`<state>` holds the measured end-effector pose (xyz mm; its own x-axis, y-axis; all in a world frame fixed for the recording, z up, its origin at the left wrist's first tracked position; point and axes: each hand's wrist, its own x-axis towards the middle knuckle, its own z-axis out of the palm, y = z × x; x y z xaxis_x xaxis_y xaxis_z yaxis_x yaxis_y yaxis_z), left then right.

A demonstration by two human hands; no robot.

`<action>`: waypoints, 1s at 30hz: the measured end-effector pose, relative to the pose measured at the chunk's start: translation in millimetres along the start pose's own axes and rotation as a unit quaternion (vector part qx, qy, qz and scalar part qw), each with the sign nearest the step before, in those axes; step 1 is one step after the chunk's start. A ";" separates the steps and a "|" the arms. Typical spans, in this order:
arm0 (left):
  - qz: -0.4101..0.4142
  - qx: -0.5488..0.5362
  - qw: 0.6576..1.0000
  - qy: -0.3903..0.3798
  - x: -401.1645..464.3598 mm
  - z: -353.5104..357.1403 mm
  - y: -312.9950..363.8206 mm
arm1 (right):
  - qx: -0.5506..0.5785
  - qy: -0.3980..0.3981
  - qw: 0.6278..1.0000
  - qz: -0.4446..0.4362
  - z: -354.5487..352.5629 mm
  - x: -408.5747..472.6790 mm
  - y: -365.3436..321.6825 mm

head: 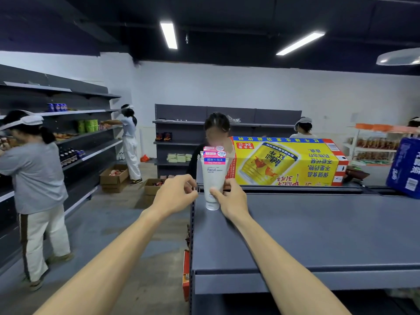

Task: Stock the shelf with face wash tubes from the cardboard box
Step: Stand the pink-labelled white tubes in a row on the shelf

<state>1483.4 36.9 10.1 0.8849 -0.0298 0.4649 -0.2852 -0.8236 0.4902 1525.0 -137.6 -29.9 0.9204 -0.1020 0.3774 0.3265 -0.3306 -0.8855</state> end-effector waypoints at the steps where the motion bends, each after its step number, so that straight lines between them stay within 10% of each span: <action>1: 0.000 0.001 1.000 0.000 -0.5 -0.9 -0.6 | 0.001 0.001 1.000 0.001 0.4 0.4 0.0; 30: 0.025 0.055 0.998 -0.009 -28.3 -12.3 23.9 | -0.054 -0.025 0.998 0.033 -44.3 -26.9 -29.8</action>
<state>1447.0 25.0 17.8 0.8768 -0.0819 0.4738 -0.2882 -0.8783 0.3815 1481.0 -166.6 -1.6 0.9497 -0.0800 0.3027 0.2424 -0.4242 -0.8725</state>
